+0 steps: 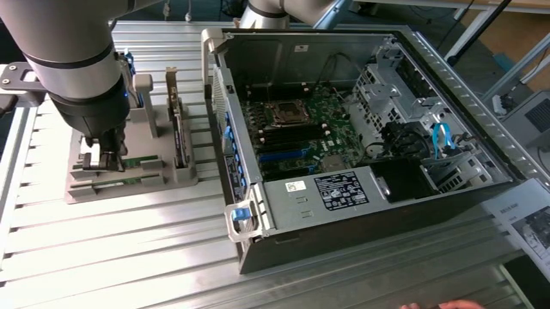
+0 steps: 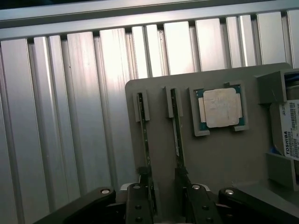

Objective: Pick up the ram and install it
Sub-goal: 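Pick up the ram and move it above insertion slot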

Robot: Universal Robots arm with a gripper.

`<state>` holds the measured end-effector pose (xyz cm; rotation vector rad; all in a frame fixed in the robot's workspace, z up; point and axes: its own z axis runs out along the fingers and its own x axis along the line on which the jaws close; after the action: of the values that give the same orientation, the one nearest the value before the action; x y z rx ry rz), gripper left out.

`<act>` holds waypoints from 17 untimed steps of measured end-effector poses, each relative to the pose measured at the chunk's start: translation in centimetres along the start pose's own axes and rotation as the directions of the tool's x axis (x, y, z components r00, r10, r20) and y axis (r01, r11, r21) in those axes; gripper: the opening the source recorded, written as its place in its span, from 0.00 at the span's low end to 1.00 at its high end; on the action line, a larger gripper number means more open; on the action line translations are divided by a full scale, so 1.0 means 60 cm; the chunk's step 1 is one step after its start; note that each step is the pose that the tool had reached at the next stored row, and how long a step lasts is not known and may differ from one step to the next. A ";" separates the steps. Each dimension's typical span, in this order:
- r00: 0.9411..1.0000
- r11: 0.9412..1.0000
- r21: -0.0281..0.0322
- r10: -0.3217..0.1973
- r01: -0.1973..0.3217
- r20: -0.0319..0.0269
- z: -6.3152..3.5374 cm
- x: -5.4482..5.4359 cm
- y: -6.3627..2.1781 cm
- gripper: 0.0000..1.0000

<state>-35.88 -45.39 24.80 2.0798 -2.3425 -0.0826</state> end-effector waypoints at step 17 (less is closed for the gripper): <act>1.000 1.000 0.000 0.000 0.000 0.000 0.011 0.010 -0.002 0.36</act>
<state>-35.88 -46.00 24.10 2.0799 -2.3425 -0.0826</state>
